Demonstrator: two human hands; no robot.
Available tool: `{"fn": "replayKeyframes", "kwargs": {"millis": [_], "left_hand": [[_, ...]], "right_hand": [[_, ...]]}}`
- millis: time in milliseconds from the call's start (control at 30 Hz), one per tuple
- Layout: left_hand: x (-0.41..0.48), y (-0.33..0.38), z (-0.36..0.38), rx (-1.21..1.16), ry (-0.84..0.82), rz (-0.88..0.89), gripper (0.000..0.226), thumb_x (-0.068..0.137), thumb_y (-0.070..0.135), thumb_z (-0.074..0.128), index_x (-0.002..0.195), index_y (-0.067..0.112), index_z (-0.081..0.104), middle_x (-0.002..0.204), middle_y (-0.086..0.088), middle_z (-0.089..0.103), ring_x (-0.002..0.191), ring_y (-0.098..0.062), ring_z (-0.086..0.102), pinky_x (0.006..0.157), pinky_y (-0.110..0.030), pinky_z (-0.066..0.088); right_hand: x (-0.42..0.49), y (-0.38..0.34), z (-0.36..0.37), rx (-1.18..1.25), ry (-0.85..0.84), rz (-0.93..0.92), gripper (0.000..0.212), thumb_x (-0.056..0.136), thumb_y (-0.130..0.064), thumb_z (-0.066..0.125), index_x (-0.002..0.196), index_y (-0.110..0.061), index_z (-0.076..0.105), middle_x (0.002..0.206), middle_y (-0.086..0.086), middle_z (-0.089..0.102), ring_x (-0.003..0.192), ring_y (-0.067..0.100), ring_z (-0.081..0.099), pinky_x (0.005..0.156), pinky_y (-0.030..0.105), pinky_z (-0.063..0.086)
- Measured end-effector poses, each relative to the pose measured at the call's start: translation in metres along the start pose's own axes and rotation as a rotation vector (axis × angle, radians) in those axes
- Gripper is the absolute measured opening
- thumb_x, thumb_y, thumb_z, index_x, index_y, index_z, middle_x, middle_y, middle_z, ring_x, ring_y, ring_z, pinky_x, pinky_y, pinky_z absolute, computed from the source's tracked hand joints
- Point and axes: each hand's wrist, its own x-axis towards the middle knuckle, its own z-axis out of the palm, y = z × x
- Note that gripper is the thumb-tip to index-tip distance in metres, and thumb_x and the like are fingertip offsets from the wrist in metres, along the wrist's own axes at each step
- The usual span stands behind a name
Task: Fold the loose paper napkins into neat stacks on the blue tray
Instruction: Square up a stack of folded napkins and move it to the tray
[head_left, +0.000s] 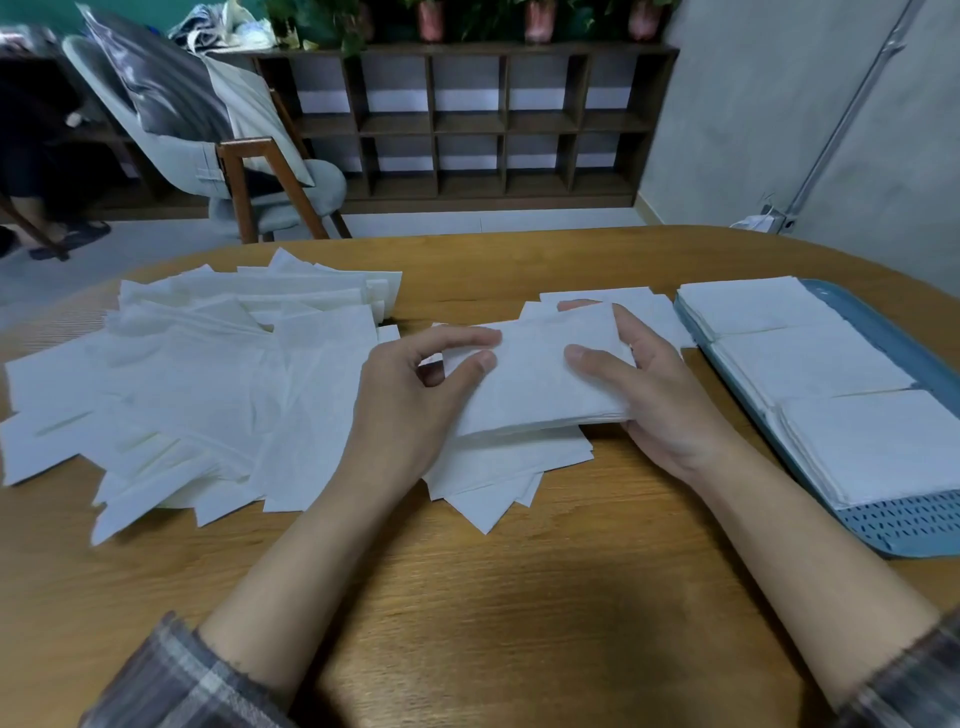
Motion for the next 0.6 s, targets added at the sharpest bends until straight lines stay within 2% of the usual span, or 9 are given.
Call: {"fn": "replayKeyframes", "kwargs": {"millis": [100, 267, 333, 400, 467, 500, 567, 600], "left_hand": [[-0.0007, 0.001, 0.0011, 0.004, -0.019, -0.036, 0.014, 0.096, 0.023, 0.078, 0.101, 0.035, 0.083, 0.097, 0.023, 0.078, 0.083, -0.036, 0.065, 0.066, -0.025, 0.049], [-0.0005, 0.0019, 0.002, 0.016, -0.03, -0.051, 0.014, 0.096, 0.025, 0.078, 0.102, 0.036, 0.083, 0.096, 0.022, 0.078, 0.082, -0.035, 0.065, 0.065, -0.026, 0.048], [0.0006, -0.0006, 0.0016, 0.023, -0.03, -0.048, 0.013, 0.096, 0.026, 0.078, 0.103, 0.036, 0.083, 0.096, 0.021, 0.078, 0.081, -0.033, 0.065, 0.064, -0.023, 0.046], [0.0013, -0.0037, 0.0016, 0.033, -0.026, -0.038, 0.014, 0.096, 0.027, 0.078, 0.104, 0.038, 0.083, 0.095, 0.013, 0.078, 0.082, -0.028, 0.065, 0.064, -0.023, 0.047], [0.0006, -0.0052, 0.0022, 0.068, 0.008, -0.004, 0.016, 0.095, 0.029, 0.078, 0.107, 0.04, 0.08, 0.102, 0.01, 0.075, 0.088, -0.016, 0.065, 0.07, -0.023, 0.05], [0.0007, -0.005, 0.0024, 0.091, 0.039, 0.012, 0.019, 0.095, 0.031, 0.078, 0.112, 0.04, 0.078, 0.11, 0.014, 0.072, 0.096, -0.007, 0.065, 0.075, -0.019, 0.05], [0.001, -0.0016, 0.001, 0.077, 0.079, -0.006, 0.03, 0.095, 0.039, 0.076, 0.124, 0.042, 0.069, 0.124, 0.019, 0.065, 0.111, 0.005, 0.061, 0.084, -0.012, 0.05], [0.0011, 0.0007, -0.0003, 0.013, 0.061, -0.042, 0.035, 0.095, 0.043, 0.074, 0.129, 0.043, 0.066, 0.125, 0.018, 0.064, 0.114, 0.007, 0.06, 0.088, -0.012, 0.052]], "right_hand": [[-0.0006, -0.001, 0.0, 0.005, -0.017, 0.013, 0.037, 0.099, -0.021, 0.068, 0.132, -0.037, 0.067, 0.128, 0.003, 0.073, 0.115, 0.022, 0.07, 0.095, 0.038, 0.052], [-0.001, -0.0011, 0.0007, -0.002, -0.033, -0.003, 0.044, 0.099, -0.025, 0.069, 0.137, -0.044, 0.061, 0.133, -0.001, 0.07, 0.122, 0.022, 0.068, 0.097, 0.037, 0.052], [-0.0012, -0.0022, 0.0029, -0.031, -0.014, -0.016, 0.046, 0.099, -0.032, 0.072, 0.138, -0.052, 0.058, 0.139, -0.005, 0.066, 0.128, 0.021, 0.064, 0.106, 0.044, 0.051], [-0.0017, -0.0025, 0.0053, -0.115, 0.009, -0.042, 0.055, 0.094, -0.043, 0.071, 0.142, -0.061, 0.05, 0.154, -0.009, 0.053, 0.141, 0.026, 0.052, 0.118, 0.057, 0.041], [-0.0005, -0.0007, 0.0044, -0.111, 0.037, -0.068, 0.062, 0.094, -0.042, 0.071, 0.145, -0.063, 0.043, 0.16, -0.004, 0.047, 0.145, 0.032, 0.048, 0.12, 0.061, 0.038], [0.0005, -0.0006, 0.0032, -0.035, 0.044, -0.076, 0.061, 0.098, -0.034, 0.069, 0.147, -0.06, 0.043, 0.156, 0.002, 0.052, 0.139, 0.031, 0.055, 0.115, 0.056, 0.045], [-0.0006, -0.0038, -0.0002, 0.172, 0.026, -0.066, 0.06, 0.104, -0.017, 0.061, 0.149, -0.054, 0.044, 0.136, 0.008, 0.068, 0.117, 0.026, 0.07, 0.092, 0.042, 0.06], [-0.0018, -0.0062, -0.0009, 0.237, 0.016, -0.058, 0.06, 0.105, -0.015, 0.058, 0.149, -0.053, 0.044, 0.125, 0.007, 0.073, 0.109, 0.024, 0.073, 0.081, 0.037, 0.061]]}}
